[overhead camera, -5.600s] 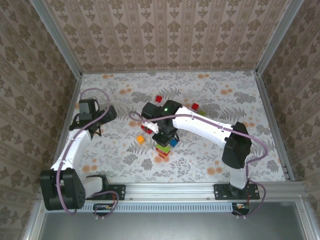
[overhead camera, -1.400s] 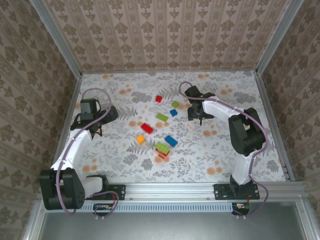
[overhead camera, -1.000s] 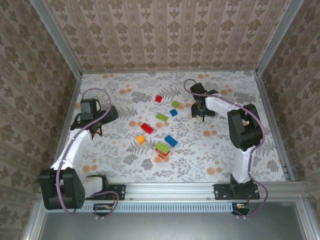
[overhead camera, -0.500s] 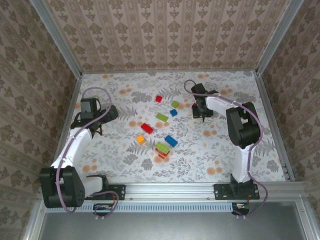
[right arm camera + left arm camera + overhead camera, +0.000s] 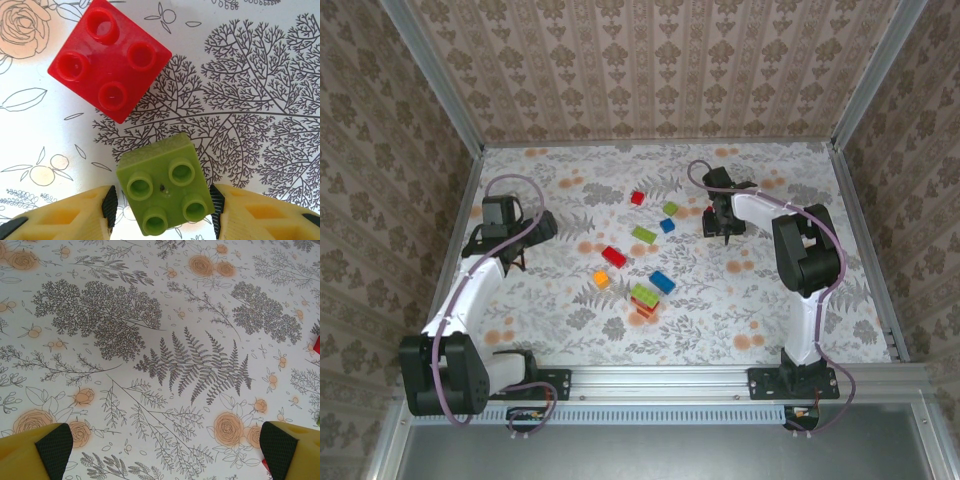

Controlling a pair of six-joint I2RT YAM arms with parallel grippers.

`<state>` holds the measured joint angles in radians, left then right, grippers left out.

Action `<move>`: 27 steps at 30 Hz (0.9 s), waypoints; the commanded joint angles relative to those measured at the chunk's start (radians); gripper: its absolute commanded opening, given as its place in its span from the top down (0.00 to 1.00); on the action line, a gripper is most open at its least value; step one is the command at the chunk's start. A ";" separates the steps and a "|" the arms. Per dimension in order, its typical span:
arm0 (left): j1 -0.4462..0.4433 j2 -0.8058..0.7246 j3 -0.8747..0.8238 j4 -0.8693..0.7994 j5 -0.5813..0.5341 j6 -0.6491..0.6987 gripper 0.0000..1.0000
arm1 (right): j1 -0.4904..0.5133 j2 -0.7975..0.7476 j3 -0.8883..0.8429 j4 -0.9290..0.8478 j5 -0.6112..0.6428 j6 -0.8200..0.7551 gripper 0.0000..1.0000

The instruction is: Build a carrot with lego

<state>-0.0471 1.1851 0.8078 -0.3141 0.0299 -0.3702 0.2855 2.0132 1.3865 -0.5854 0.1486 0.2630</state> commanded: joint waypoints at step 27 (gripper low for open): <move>-0.007 0.018 0.037 -0.011 -0.012 0.021 0.00 | -0.034 -0.009 0.047 -0.004 -0.083 -0.033 0.55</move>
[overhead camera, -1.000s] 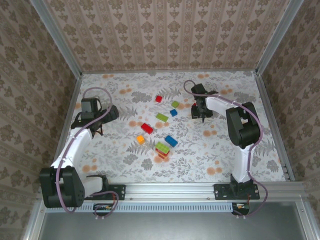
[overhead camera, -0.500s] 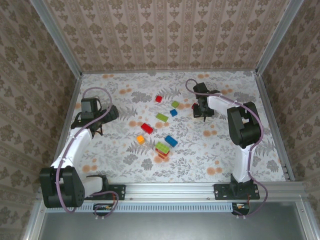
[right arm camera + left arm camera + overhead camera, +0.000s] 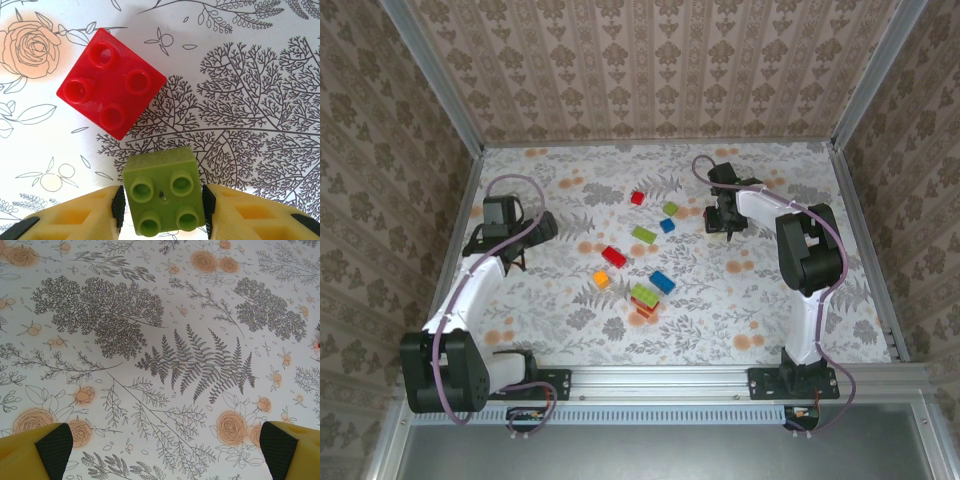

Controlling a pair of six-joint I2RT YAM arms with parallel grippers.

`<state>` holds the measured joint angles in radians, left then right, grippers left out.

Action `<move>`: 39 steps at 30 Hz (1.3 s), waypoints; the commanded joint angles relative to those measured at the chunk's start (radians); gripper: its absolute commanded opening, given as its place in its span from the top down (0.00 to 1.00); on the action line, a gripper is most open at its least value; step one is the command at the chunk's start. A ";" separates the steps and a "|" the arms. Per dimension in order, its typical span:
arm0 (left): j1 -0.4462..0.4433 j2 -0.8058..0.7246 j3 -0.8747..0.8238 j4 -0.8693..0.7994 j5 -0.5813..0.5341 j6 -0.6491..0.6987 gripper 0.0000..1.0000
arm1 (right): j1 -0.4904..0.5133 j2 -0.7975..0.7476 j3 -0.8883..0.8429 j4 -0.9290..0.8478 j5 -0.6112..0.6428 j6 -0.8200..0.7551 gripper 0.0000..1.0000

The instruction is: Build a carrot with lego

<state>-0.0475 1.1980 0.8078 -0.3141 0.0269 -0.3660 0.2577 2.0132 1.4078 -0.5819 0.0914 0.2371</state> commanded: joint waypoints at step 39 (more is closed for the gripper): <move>-0.690 -0.342 -0.506 0.699 0.311 0.404 0.00 | 0.259 -0.686 -0.395 -0.122 -0.129 0.014 0.66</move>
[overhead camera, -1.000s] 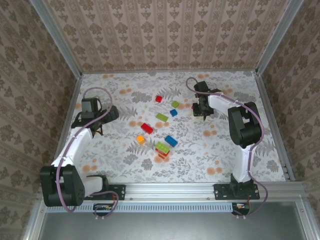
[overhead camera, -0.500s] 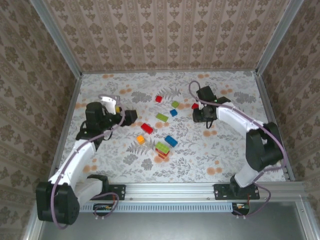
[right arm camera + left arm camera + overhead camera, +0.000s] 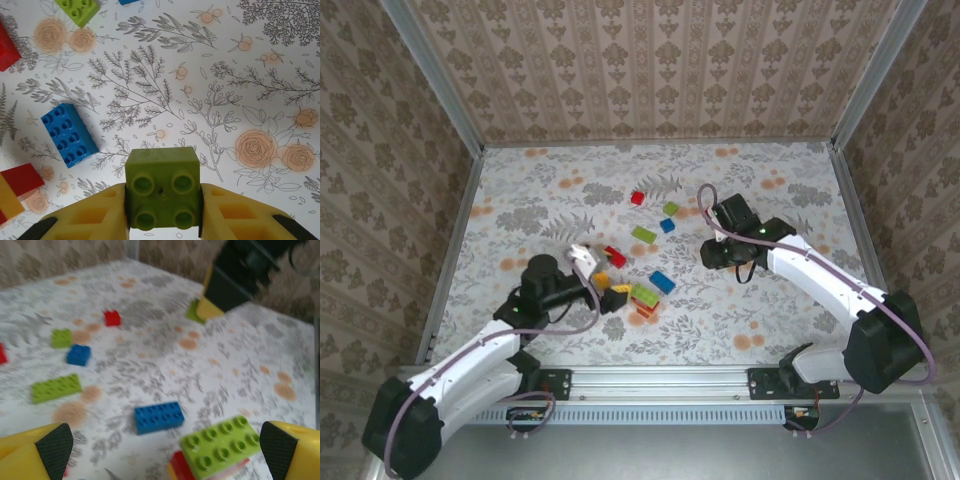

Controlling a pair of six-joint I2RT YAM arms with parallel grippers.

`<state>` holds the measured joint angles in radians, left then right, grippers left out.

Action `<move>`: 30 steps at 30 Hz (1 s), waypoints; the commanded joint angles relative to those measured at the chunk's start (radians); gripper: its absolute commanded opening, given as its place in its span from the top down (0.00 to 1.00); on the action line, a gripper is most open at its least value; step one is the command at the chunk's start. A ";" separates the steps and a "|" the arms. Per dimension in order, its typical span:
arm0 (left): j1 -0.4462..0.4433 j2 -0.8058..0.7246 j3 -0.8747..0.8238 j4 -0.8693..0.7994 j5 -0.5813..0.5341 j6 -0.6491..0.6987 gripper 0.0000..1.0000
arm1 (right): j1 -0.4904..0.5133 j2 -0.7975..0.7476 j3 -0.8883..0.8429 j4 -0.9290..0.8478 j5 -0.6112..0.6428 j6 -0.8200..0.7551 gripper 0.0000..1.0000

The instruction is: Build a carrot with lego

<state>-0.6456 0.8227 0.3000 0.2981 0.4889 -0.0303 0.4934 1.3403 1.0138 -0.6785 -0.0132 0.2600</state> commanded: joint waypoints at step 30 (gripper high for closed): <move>-0.230 0.194 -0.076 0.294 -0.145 0.132 0.00 | 0.052 0.030 0.052 -0.036 -0.009 0.014 0.66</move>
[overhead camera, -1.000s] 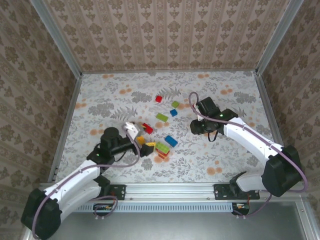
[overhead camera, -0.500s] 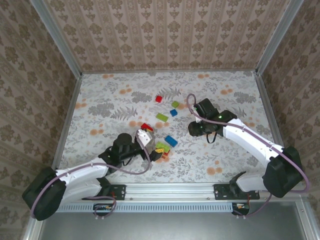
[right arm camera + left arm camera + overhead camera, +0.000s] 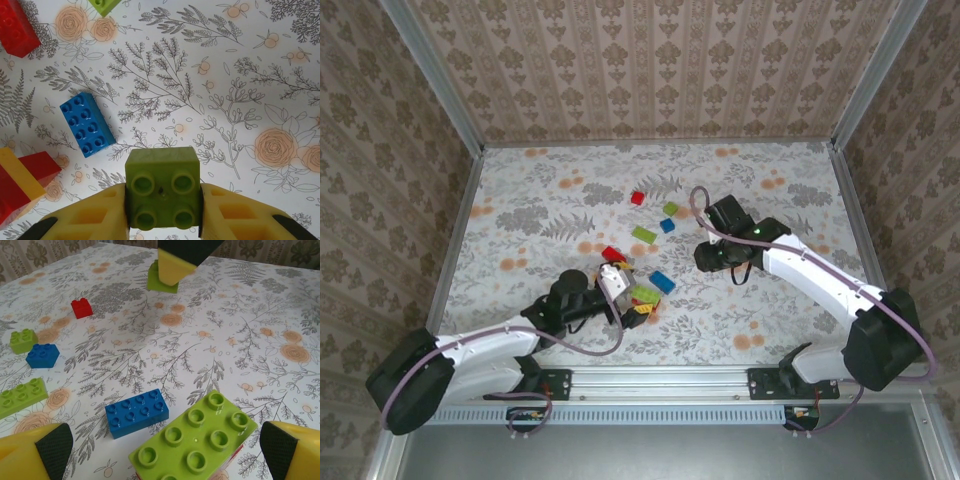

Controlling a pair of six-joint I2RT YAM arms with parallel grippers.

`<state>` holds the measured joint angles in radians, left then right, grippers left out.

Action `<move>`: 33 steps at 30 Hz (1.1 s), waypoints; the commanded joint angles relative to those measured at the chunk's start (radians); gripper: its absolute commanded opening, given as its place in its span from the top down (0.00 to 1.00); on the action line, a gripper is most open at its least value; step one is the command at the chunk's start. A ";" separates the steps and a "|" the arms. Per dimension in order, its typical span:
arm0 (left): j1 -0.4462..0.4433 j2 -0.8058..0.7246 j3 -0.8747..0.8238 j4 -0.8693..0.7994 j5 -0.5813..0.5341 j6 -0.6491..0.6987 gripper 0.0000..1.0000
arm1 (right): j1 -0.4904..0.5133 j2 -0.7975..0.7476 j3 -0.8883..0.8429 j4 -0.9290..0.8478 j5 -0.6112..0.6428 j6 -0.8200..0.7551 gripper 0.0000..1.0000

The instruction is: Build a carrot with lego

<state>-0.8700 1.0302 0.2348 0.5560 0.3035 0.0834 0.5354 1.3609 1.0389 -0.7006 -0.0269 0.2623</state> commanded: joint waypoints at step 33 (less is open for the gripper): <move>0.046 0.225 -0.106 0.397 0.188 -0.008 0.17 | 0.057 -0.003 0.076 -0.049 0.022 0.028 0.66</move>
<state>-0.8433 1.2373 0.1471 0.8619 0.4339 0.0849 0.5831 1.3605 1.0809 -0.7204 -0.0231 0.2695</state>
